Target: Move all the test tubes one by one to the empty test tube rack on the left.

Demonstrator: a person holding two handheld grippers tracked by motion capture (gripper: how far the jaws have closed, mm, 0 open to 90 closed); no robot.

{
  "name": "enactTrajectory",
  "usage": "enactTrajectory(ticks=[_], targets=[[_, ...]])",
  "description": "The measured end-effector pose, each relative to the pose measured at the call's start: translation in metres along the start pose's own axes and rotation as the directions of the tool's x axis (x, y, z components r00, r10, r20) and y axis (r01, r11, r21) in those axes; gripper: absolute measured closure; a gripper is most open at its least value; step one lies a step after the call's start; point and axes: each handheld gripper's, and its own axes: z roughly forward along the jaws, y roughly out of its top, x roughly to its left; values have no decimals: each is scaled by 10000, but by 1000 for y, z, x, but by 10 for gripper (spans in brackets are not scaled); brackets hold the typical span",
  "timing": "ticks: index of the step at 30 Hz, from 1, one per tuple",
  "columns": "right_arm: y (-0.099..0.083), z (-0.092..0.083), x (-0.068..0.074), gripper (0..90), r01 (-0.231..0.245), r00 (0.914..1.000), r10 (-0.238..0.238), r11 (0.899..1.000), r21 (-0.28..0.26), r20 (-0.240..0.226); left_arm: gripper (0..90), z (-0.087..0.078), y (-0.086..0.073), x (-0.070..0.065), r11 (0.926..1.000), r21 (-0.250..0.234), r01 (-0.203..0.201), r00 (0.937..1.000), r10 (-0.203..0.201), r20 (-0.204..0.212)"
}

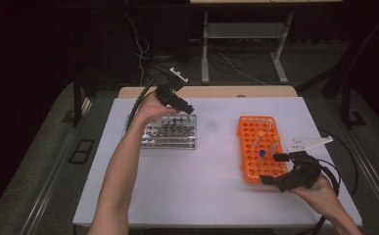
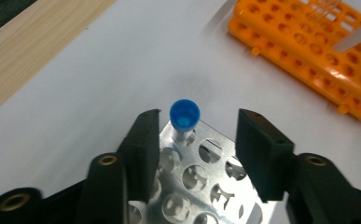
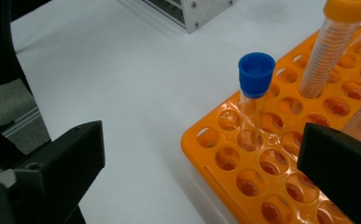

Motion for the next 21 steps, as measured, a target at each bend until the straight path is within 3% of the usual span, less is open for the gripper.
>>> enactTrajectory(ticks=[6, 8, 11, 13, 15, 21], targets=[[-1, 8, -3, 4, 91, 9998, -97, 9994, 323, 194, 373, -15, -10, -6, 9995, -311, 112, 9999, -113, -36], [-1, 10, -5, 58, 160, 9996, -168, 9991, 385, 209, 334, -21, -14, -8, 9985, -532, 161, 9999, -161, 8], [0, 12, -6, 60, 160, 9994, -172, 9990, 413, 295, 266, -28, -20, -14, 9968, -785, 172, 9998, -174, -22], [1, 14, -8, 152, 225, 9991, -239, 9988, 424, 347, 227, -32, -23, -19, 9959, -883, 214, 9997, -222, -75], [1, 15, -9, 158, 230, 9986, -251, 9987, 449, 473, 197, -37, -27, -23, 9958, -903, 161, 9998, -171, -97], [2, 22, -13, 321, 327, 9963, -370, 9979, 566, 772, 136, -52, -38, -40, 9940, -1089, 25, 9996, -56, -284]])
